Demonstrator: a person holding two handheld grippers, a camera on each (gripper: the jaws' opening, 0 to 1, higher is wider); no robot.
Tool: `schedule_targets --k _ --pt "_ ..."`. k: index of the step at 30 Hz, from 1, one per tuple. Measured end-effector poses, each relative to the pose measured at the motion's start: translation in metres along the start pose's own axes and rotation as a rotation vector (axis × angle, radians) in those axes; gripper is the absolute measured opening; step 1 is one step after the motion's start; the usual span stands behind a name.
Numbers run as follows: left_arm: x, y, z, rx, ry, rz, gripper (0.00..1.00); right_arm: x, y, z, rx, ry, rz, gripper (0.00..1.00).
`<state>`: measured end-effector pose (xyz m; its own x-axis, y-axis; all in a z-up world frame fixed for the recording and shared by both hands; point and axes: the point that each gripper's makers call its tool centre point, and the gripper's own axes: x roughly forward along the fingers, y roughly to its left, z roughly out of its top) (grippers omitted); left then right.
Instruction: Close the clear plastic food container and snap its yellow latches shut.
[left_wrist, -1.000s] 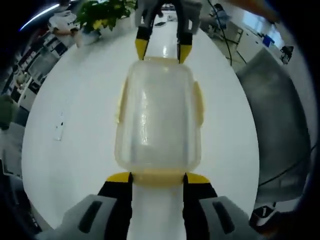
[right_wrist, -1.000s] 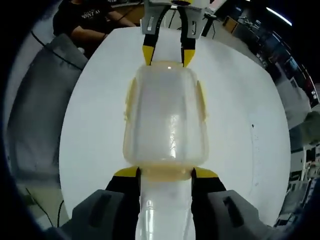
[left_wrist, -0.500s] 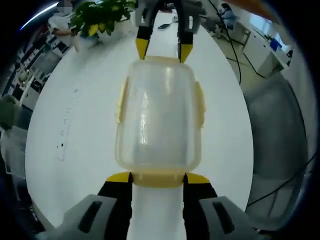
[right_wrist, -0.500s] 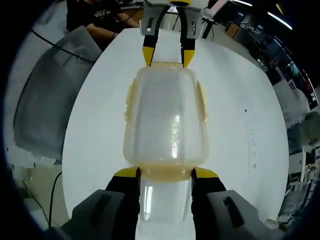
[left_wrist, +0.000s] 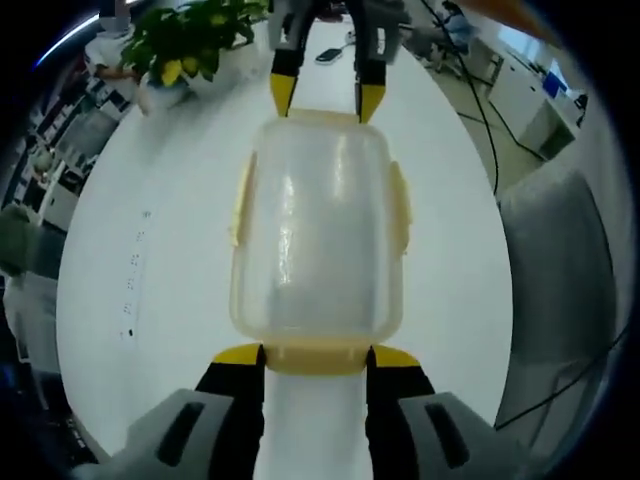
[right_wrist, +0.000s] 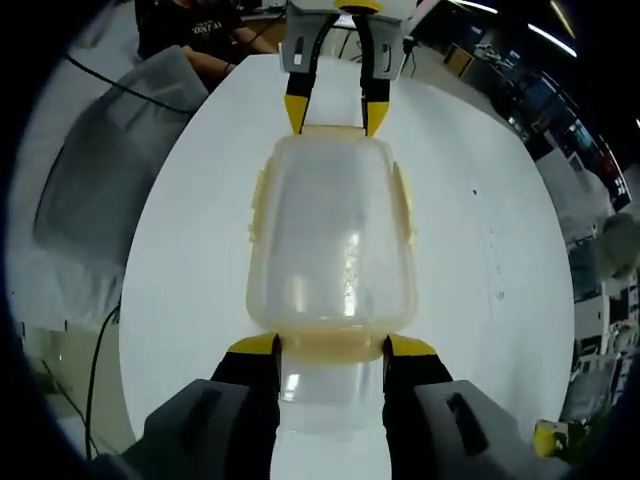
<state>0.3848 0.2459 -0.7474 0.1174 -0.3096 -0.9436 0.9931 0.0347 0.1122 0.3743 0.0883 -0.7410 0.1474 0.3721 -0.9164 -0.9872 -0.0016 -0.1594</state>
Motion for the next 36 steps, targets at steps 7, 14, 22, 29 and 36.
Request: schedule_targets --k 7,14,22,29,36 --pt "0.008 0.003 0.027 0.01 -0.004 -0.004 0.33 -0.012 0.0 -0.025 0.012 0.006 -0.008 0.37" --pt "0.017 0.002 0.048 0.029 0.01 -0.02 0.33 -0.018 0.001 -0.048 0.038 -0.001 -0.012 0.37" --pt "0.031 0.004 0.072 0.034 0.009 -0.039 0.33 -0.02 -0.002 -0.077 0.061 0.01 -0.012 0.37" --pt "0.044 0.005 0.083 0.039 0.027 -0.062 0.33 -0.016 -0.001 -0.094 0.076 0.013 0.001 0.37" --pt "0.054 0.002 0.08 0.022 0.052 -0.094 0.33 -0.005 0.0 -0.1 0.092 -0.002 0.034 0.37"
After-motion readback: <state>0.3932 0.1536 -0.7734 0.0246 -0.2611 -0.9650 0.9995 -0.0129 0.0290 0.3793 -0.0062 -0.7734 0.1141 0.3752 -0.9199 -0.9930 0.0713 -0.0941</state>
